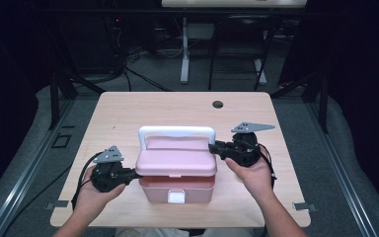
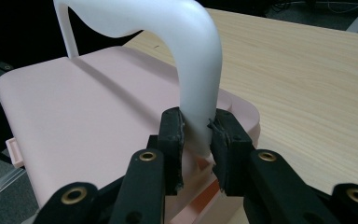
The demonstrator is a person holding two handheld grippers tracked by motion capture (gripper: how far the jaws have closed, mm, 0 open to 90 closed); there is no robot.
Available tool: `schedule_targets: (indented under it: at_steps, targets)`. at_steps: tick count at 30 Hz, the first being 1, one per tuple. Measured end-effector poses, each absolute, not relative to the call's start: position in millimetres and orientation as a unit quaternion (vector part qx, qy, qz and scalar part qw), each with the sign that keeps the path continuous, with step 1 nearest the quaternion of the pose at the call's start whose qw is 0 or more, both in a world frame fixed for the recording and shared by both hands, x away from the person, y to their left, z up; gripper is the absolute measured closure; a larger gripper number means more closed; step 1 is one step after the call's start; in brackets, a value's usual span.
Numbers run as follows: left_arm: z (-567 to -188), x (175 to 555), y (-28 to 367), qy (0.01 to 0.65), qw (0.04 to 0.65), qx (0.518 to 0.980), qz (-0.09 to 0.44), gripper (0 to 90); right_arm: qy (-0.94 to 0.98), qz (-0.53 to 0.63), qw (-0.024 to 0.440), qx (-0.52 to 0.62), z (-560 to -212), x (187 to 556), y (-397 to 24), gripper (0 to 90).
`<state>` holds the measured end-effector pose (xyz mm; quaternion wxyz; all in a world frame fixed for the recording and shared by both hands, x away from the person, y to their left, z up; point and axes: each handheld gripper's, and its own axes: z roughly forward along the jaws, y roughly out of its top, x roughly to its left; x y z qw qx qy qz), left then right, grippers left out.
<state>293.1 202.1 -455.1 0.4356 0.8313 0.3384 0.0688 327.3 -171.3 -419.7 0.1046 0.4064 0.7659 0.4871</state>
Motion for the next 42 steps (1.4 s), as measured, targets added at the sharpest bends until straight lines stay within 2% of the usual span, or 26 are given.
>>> schedule_targets:
  at_steps: [29,42]
  targets:
    - [-447,294,192,0.324,0.438,0.836,0.069,90.0,0.757,0.493,0.110,0.414,-421,327,-177,71.1]
    - [-441,295,191,0.324,0.438,0.836,0.072,90.0,0.751,0.500,0.116,0.415,-419,322,-186,73.1]
